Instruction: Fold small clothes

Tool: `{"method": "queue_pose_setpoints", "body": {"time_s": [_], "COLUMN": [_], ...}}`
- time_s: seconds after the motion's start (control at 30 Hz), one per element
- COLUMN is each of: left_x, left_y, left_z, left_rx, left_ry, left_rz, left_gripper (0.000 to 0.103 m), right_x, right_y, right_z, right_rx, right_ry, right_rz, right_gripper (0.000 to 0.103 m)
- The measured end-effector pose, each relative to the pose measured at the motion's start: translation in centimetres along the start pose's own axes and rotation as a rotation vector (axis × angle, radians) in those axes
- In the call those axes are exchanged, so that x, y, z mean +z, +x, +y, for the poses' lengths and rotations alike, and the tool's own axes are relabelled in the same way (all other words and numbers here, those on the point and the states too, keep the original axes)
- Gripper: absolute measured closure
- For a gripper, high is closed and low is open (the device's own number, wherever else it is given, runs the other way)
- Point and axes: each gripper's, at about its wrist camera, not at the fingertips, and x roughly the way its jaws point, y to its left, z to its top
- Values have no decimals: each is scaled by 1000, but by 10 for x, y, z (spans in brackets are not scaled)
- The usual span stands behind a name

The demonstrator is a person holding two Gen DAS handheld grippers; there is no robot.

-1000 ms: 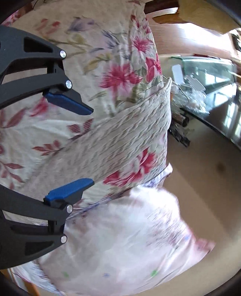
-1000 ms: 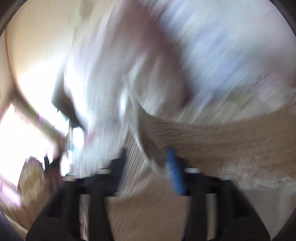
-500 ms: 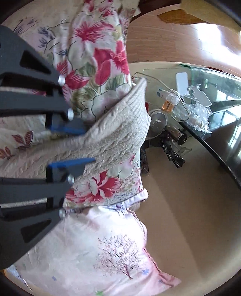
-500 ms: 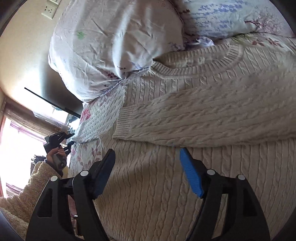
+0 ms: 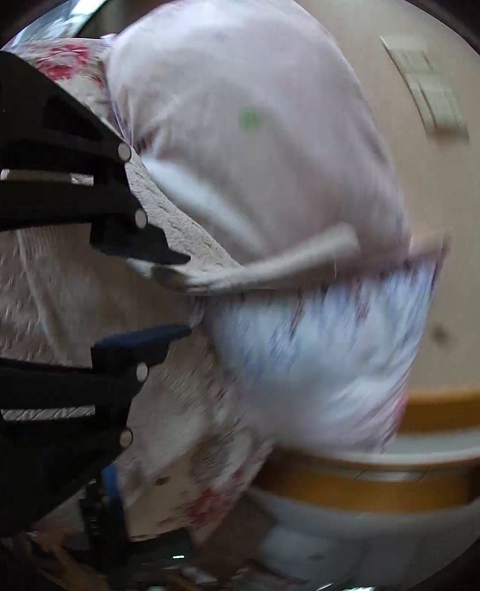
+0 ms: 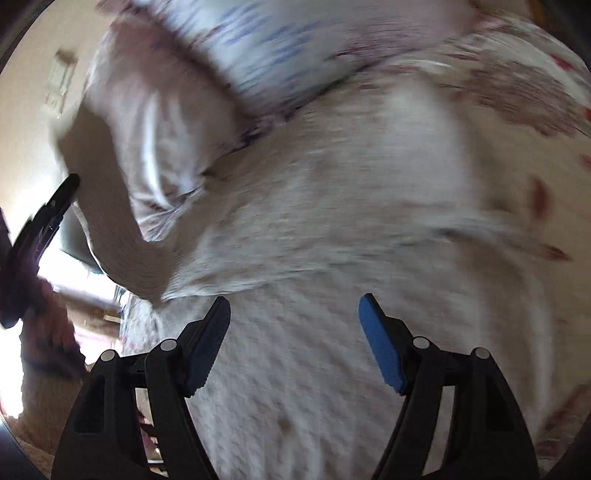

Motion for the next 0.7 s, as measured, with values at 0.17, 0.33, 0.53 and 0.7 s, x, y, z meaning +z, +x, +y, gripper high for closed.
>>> {"method": "queue_pose_setpoints", "body": {"time_s": [0.17, 0.33, 0.53, 0.7], "left_x": [-59, -141, -240, -274], "left_y": [32, -22, -75, -100], "left_z": [-28, 63, 84, 58], "left_rx": [10, 107, 159, 89], "left_ry": [-3, -409, -653, -705], "left_rz": [208, 285, 416, 422], "left_gripper": [60, 47, 47, 58], "right_x": [-10, -36, -78, -110], "right_y": [-51, -87, -83, -66], "right_z": [-57, -97, -120, -110], "right_rx": [-54, -44, 94, 226], "right_ry": [86, 147, 217, 216], "right_rz": [-70, -50, 101, 274], "right_gripper": [29, 29, 48, 73]}}
